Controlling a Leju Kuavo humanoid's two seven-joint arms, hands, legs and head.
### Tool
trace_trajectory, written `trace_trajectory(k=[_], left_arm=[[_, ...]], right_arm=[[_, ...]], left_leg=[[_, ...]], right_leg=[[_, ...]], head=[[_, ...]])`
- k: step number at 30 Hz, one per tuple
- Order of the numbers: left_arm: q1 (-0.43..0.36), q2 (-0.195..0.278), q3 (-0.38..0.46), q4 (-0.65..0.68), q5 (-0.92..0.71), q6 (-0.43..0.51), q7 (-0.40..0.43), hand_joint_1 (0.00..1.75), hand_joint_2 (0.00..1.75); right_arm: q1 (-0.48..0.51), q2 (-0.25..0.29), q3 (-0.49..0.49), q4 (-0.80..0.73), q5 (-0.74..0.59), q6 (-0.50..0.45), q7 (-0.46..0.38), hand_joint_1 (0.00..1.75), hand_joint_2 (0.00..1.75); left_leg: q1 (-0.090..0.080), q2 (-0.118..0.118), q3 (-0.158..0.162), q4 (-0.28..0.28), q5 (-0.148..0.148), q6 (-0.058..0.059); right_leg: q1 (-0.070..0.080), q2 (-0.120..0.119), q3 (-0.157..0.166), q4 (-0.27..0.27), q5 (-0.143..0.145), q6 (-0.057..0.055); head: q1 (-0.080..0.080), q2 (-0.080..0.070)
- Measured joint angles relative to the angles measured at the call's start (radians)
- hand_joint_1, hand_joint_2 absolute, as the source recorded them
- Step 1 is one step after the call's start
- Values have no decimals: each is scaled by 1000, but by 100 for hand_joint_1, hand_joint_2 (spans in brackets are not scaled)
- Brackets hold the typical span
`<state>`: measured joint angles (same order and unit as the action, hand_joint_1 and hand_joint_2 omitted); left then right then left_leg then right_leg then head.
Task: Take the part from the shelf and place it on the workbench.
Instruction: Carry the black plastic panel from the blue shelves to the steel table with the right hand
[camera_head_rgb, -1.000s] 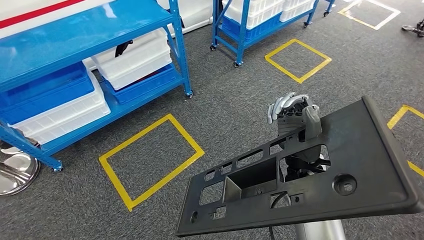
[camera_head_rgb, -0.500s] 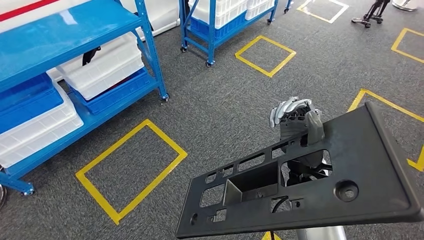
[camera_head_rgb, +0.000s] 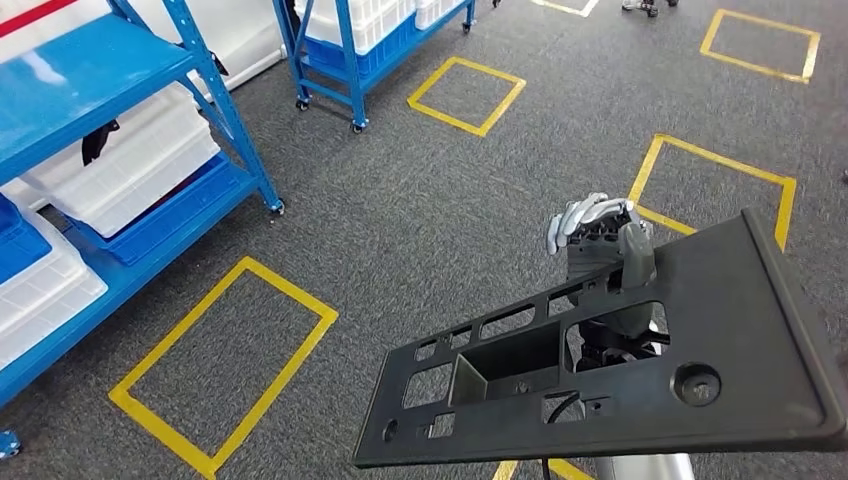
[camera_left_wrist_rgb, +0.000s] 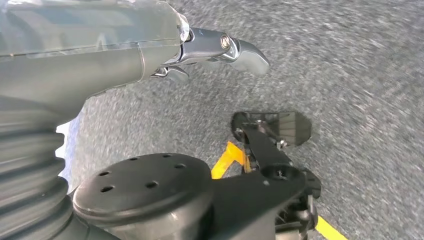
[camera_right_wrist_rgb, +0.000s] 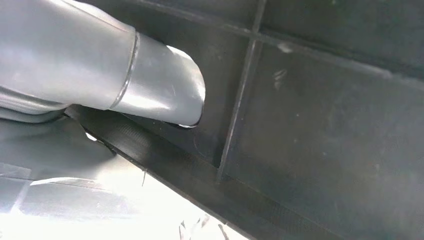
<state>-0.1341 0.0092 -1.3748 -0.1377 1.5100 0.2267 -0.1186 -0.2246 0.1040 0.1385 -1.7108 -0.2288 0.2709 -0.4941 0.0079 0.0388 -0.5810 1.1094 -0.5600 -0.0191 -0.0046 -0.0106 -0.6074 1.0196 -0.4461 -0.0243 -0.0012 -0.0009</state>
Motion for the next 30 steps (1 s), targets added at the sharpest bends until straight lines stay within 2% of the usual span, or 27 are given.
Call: trace_trajectory(k=[1,2,3,4,5,6,8,9,10,12,13,14,16,17,18,19,20,21,22,24,25,27,28,30], left_arm=[[2,0,0,0,2,6,-8,0,175],[5,0,0,0,4,12,-16,0,175],[7,-1,0,0,5,16,-24,0,175],[8,-1,0,0,6,20,-29,0,175],[8,-1,0,0,7,24,-33,0,175],[8,-2,0,0,8,28,-37,0,175],[8,-2,0,0,6,43,-47,0,175],[8,-2,0,0,5,50,-54,0,175],[8,-2,0,0,5,55,-60,0,175],[7,-4,0,0,5,55,-67,0,175],[7,-4,0,0,6,50,-69,0,175],[7,-5,0,0,8,43,-70,0,175],[9,-4,1,0,17,23,-66,0,175],[11,-4,2,0,23,13,-64,0,175],[13,-3,3,0,30,3,-62,0,175],[14,-3,5,0,35,-5,-59,0,175],[13,-3,7,0,40,-11,-55,0,175],[12,-2,10,0,44,-11,-50,0,175],[10,-2,13,0,46,-7,-43,0,175],[9,-4,25,0,49,12,-28,0,175],[9,-5,36,0,49,26,-24,0,175],[9,-13,72,0,49,65,-26,0,175],[8,-18,94,0,48,84,-34,0,175],[9,-25,136,0,44,101,-55,0,175]], right_arm=[[2,3,0,-1,1,0,0,175,0],[7,5,0,-1,1,0,0,175,0],[12,7,0,-1,1,0,0,175,0],[16,7,0,-1,2,0,0,175,0],[19,8,0,-1,2,0,0,175,0],[21,8,0,-2,2,0,0,175,0],[23,10,0,-3,4,1,0,175,0],[25,12,0,-4,5,1,0,175,0],[28,14,0,-4,6,1,0,175,0],[38,16,0,-4,10,2,-6,175,0],[42,16,0,-4,13,2,-10,175,0],[44,17,0,-4,15,2,-14,175,0],[46,23,0,-2,18,4,-18,175,0],[46,27,0,0,18,5,-17,175,0],[46,32,1,4,19,7,-15,175,0],[45,37,1,9,20,10,-14,175,0],[42,41,2,15,21,12,-12,175,0],[37,46,4,22,21,16,-11,175,0],[27,50,8,30,20,21,-9,175,0],[1,61,18,52,13,38,0,175,0],[-14,67,25,67,5,52,7,175,0],[-50,84,43,108,-12,84,26,175,0],[-71,94,53,133,-22,97,34,175,0],[-112,116,74,174,-35,100,44,175,0]], left_leg=[[1,-18,-32,68,-33,-1],[2,-26,-64,135,-59,-2],[2,-30,-87,179,-69,-3],[2,-32,-95,189,-59,-4],[3,-34,-83,157,-29,-4],[6,-44,-56,94,11,-3],[13,-92,-3,-28,62,-1],[15,-112,12,-61,71,1],[14,-122,16,-72,69,4],[12,-103,19,-79,74,16],[11,-91,21,-84,78,24],[12,-78,23,-90,81,31],[8,-52,25,-95,83,39],[5,-38,25,-95,83,41],[3,-24,24,-95,82,42],[1,-11,24,-95,81,42],[0,1,25,-94,80,42],[-1,12,26,-94,79,41],[-2,22,28,-95,78,40],[-7,40,31,-95,74,33],[-8,50,32,-95,72,29],[-9,65,36,-98,70,18],[-8,55,36,-92,64,12],[-5,9,11,-32,25,4]], right_leg=[[0,11,0,0,0,-3],[1,22,-1,1,0,-5],[1,35,-1,2,0,-6],[1,48,-1,4,0,-6],[0,62,-1,6,-1,-5],[0,75,-1,9,-2,-3],[-1,101,-6,18,-4,5],[-2,112,-11,22,-3,11],[-3,123,-16,23,-1,18],[-8,136,-22,22,3,31],[-7,123,-26,30,-3,36],[-6,98,-38,55,-20,39],[-5,40,-88,160,-77,45],[-6,26,-119,223,-105,47],[-8,20,-141,270,-119,48],[-8,16,-147,284,-115,47],[-8,12,-132,260,-94,46],[-7,5,-99,202,-62,42],[-4,-14,-60,129,-36,36],[8,-43,-7,29,-9,24],[14,-48,-1,13,-10,20],[14,-26,-2,8,-4,10],[11,-16,-1,3,0,6],[3,3,3,-7,7,-4]], head=[[0,0],[-1,0],[-1,0],[-1,0],[-1,0],[-1,0],[0,0],[0,0],[0,0],[0,0],[2,0],[4,0],[8,0],[8,0],[8,0],[8,0],[8,0],[8,0],[8,0],[8,0],[7,0],[7,0],[7,0],[5,0]])
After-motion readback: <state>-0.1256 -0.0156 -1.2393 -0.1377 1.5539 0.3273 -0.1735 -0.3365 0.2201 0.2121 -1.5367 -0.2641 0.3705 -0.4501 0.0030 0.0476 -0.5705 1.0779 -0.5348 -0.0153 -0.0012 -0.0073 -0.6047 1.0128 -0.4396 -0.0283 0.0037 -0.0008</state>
